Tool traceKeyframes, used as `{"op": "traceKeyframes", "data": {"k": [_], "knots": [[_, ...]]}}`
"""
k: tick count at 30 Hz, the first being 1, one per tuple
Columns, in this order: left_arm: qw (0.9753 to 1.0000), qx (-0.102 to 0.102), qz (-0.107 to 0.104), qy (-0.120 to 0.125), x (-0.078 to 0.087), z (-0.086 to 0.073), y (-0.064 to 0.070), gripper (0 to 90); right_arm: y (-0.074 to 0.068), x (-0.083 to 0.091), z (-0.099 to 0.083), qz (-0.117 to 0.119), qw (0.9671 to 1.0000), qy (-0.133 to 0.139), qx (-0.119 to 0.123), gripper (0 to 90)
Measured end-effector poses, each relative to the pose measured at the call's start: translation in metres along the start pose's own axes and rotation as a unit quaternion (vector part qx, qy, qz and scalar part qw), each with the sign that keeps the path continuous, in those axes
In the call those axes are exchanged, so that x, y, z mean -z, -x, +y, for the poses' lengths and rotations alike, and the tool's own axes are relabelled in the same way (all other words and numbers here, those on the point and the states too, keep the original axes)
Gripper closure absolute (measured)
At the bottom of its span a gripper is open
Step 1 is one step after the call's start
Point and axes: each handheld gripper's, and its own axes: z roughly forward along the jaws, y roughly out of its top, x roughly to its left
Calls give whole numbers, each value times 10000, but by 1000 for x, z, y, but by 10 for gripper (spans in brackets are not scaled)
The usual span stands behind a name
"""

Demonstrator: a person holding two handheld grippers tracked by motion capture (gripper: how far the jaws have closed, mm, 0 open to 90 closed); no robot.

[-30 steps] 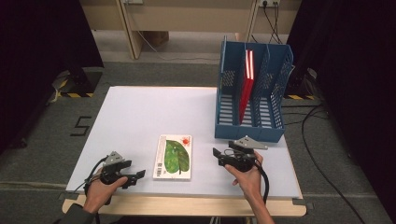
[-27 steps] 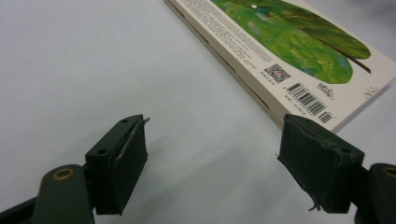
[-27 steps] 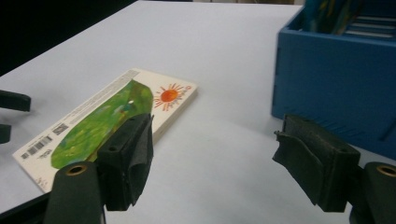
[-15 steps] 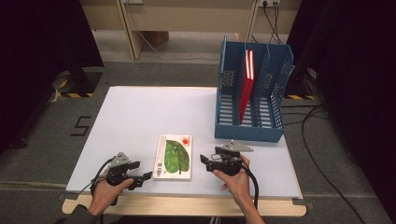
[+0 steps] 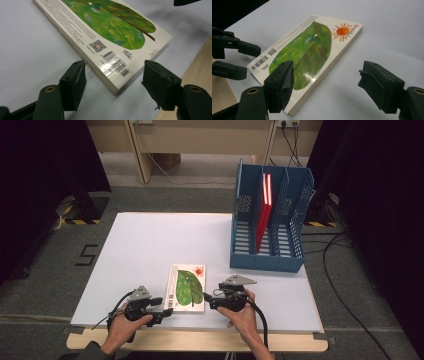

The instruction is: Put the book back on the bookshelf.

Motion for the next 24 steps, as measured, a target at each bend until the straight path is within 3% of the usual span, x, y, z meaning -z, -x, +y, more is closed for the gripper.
{"op": "traceKeyframes", "data": {"k": [4, 8, 12, 17, 21, 24], "knots": [[10000, 7, 43, -25, -2, 0, 4, 339, -1, -3, 0, 20, 10000, -47, -1, 272], [9998, 68, -173, -29, -3, -1, 7, 359, -1, -5, -1, 3, 9999, -112, -70, 272], [9994, -61, -317, -100, -6, 1, 12, 361, 1, -6, -1, -6, 9998, -163, -134, 273], [9999, 70, -131, 44, -3, 3, 5, 362, 1, -11, -1, -8, 9995, -244, -211, 274], [9999, -52, 97, -30, -4, 4, 3, 367, -2, -16, 0, -26, 9993, -316, -196, 276], [9999, -52, 109, -46, -4, 5, 4, 359, -3, -21, 1, -21, 9992, -350, -174, 279]]}}
